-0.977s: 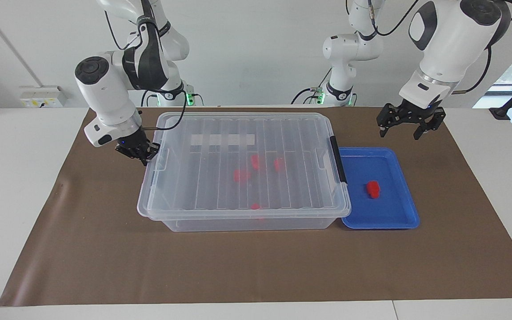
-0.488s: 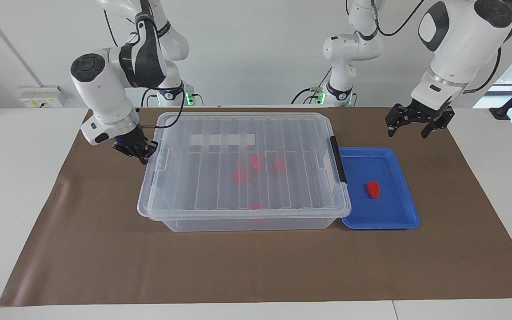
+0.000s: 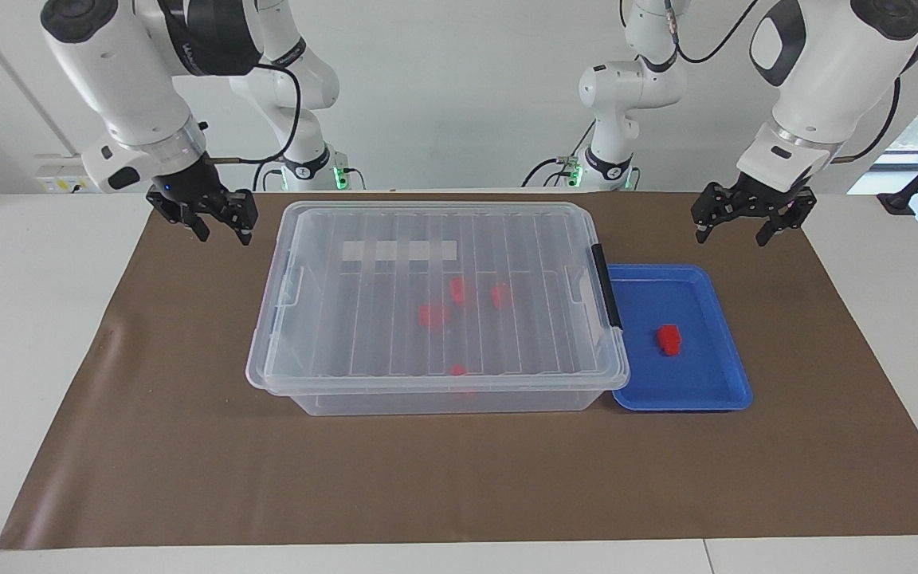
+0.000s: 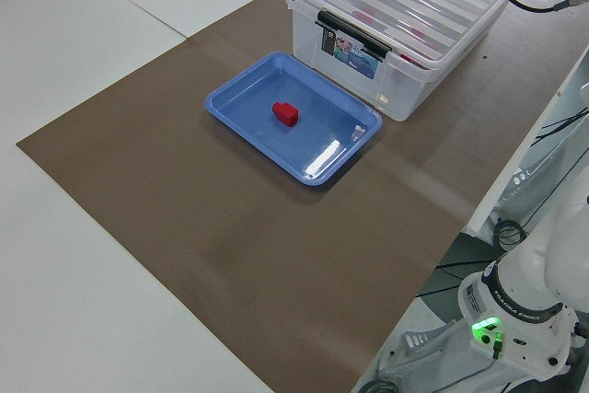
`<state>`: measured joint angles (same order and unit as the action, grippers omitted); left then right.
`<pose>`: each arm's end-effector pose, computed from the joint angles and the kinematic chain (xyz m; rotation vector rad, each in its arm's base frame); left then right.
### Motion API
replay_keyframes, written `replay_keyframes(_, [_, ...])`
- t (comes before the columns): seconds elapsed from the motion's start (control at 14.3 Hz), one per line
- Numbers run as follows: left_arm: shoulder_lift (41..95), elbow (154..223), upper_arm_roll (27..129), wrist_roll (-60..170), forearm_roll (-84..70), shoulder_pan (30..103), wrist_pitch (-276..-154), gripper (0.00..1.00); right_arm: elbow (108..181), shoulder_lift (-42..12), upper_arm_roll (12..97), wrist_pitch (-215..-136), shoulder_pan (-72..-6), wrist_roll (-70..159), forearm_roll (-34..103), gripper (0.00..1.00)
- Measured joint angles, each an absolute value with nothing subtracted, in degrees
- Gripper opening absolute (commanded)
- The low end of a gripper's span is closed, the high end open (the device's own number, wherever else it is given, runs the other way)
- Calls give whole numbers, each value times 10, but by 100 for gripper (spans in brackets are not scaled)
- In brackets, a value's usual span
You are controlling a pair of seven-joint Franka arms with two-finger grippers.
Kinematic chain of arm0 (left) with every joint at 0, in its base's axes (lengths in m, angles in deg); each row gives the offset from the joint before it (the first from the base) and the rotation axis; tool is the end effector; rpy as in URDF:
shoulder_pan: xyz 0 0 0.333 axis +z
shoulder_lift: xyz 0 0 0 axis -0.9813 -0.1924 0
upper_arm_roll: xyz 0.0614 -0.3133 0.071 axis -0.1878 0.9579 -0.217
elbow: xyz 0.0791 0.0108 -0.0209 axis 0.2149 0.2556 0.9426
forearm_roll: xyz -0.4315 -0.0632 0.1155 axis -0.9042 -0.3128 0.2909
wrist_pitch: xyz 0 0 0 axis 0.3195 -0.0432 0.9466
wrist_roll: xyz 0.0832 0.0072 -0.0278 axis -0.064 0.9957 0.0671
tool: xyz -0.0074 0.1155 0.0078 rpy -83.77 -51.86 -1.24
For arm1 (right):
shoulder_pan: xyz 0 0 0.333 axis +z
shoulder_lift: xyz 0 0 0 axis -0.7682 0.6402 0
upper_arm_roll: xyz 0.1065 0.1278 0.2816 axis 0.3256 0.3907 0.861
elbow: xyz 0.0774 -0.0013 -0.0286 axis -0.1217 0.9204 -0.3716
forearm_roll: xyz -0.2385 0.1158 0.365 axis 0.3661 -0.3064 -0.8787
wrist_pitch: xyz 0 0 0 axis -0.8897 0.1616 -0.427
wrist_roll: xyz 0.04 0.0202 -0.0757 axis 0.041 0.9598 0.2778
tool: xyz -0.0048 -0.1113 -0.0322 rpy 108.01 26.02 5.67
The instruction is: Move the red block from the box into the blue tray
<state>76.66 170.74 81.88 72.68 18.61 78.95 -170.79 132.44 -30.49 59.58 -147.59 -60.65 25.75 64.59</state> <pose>0.6209 -0.0741 0.6073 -3.1273 0.2506 -0.0458 0.6109 0.0249 0.6094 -3.1221 0.2324 0.0730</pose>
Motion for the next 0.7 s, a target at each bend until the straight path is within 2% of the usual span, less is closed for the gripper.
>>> replay_keyframes(0.7, [769, 1686, 782, 743, 169, 775, -1673, 100, 1324, -316, 596, -1456, -614, 258, 646, 100])
